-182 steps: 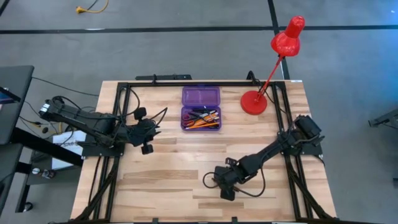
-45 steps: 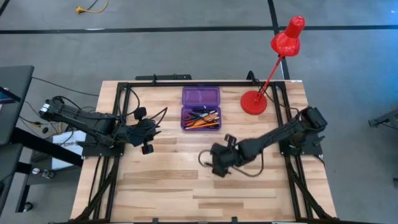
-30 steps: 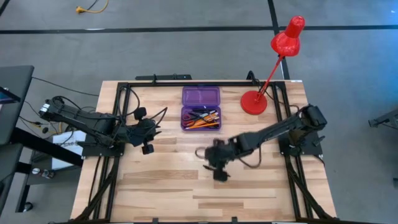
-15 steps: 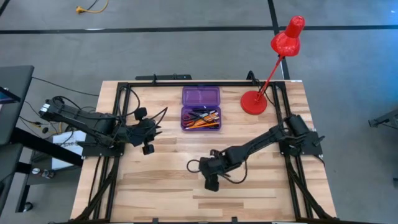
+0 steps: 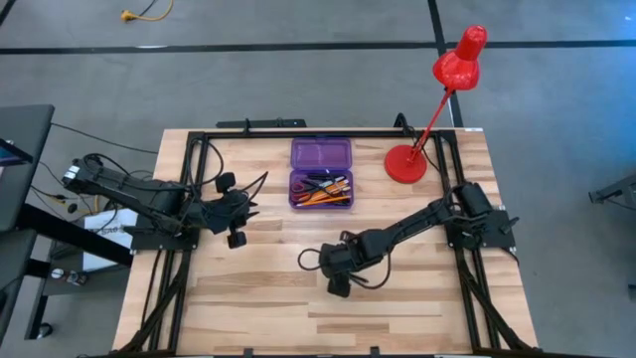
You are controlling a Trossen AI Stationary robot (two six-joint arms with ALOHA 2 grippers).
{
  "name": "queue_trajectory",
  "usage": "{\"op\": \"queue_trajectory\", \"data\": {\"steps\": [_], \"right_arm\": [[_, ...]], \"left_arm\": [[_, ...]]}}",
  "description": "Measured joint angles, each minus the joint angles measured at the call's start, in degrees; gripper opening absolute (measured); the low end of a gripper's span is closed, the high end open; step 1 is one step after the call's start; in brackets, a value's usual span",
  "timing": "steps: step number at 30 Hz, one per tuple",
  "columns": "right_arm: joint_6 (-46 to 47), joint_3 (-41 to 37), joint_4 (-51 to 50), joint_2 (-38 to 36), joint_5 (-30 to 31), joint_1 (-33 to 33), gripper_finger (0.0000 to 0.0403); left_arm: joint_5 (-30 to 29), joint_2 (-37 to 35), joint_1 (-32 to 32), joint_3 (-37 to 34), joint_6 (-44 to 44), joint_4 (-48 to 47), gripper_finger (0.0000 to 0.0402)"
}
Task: Pick & place school supplies into a supply box
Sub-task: Put the black pen into the purple supply box
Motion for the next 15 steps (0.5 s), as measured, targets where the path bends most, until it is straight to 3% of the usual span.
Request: {"op": "queue_trajectory", "data": {"steps": [15], "right_arm": [[-2.08, 0.27, -0.39, 3.54, -1.97, 0.29, 0.0136]], "left_arm": [[-0.34, 0.00, 0.00, 0.00, 0.02, -0.04, 0.0083]]}}
